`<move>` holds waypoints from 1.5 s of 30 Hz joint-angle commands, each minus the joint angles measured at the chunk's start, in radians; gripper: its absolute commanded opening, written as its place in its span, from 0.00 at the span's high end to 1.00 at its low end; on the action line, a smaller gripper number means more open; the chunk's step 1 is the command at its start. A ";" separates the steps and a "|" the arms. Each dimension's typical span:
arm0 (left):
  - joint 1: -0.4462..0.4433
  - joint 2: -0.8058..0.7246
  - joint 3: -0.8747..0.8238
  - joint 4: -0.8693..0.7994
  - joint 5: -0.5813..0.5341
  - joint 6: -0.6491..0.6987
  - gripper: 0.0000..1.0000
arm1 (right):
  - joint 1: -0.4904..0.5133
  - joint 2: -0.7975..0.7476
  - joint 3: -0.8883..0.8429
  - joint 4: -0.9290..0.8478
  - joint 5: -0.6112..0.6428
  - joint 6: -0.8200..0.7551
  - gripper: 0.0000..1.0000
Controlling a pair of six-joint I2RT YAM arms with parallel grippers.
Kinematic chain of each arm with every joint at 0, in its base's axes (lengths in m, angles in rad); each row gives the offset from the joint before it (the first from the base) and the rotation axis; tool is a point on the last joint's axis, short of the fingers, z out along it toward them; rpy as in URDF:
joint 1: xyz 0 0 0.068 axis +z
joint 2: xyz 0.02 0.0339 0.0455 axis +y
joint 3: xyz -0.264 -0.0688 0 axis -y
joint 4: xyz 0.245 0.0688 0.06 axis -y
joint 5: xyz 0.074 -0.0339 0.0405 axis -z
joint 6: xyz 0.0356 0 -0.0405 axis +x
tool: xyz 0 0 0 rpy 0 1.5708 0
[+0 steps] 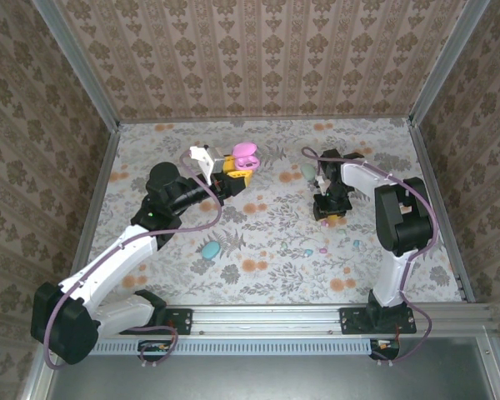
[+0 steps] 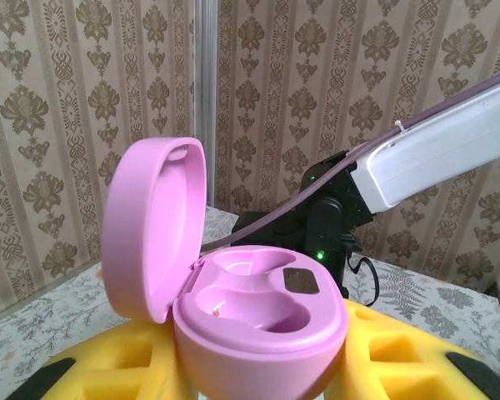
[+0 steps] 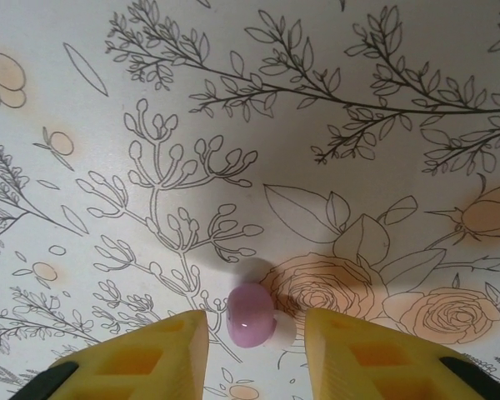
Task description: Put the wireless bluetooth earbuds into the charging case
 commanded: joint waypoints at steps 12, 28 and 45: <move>-0.003 -0.030 -0.018 0.019 -0.009 0.007 0.65 | 0.028 0.066 0.057 -0.056 0.046 -0.022 0.66; -0.001 -0.024 -0.020 0.020 -0.013 0.009 0.65 | 0.034 0.082 0.050 -0.046 0.063 -0.031 0.68; -0.001 -0.020 -0.019 0.021 -0.015 0.008 0.65 | 0.036 0.094 0.074 -0.042 0.077 -0.045 0.66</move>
